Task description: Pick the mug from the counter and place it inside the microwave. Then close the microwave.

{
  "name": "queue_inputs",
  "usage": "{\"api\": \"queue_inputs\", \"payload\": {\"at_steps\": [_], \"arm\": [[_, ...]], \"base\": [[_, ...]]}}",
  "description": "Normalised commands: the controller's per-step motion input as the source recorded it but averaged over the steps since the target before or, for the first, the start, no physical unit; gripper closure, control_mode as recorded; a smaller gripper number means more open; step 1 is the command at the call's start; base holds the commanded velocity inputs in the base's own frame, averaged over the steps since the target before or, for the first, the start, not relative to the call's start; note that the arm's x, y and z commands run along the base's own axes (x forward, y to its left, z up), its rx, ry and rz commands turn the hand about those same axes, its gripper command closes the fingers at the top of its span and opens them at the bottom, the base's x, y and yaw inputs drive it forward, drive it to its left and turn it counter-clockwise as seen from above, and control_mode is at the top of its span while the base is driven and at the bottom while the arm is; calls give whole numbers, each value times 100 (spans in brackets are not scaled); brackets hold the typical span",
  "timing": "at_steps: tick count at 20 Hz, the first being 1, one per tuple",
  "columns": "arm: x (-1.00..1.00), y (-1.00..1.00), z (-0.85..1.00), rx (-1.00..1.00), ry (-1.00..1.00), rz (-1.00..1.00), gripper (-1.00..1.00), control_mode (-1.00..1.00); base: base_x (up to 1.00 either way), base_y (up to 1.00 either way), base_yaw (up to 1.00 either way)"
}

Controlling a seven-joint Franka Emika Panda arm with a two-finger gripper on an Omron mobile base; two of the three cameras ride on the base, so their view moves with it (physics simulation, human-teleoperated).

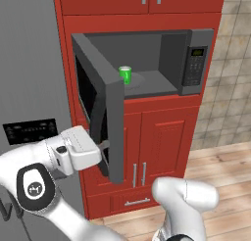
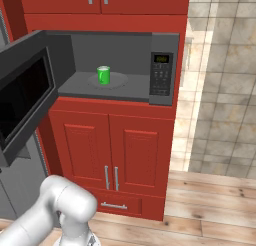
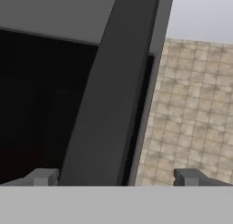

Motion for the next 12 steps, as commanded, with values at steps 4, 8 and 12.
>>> {"api": "queue_inputs", "payload": {"at_steps": [4, 8, 12], "arm": [[6, -71, 8, 0, 3, 2, -100, -100], [8, -69, 14, 0, 4, 2, -100, -100], [10, -66, 22, 0, 2, 2, -100, -100]], "base": [[0, 0, 0], [0, 0, 0], [0, 0, 0]]}}
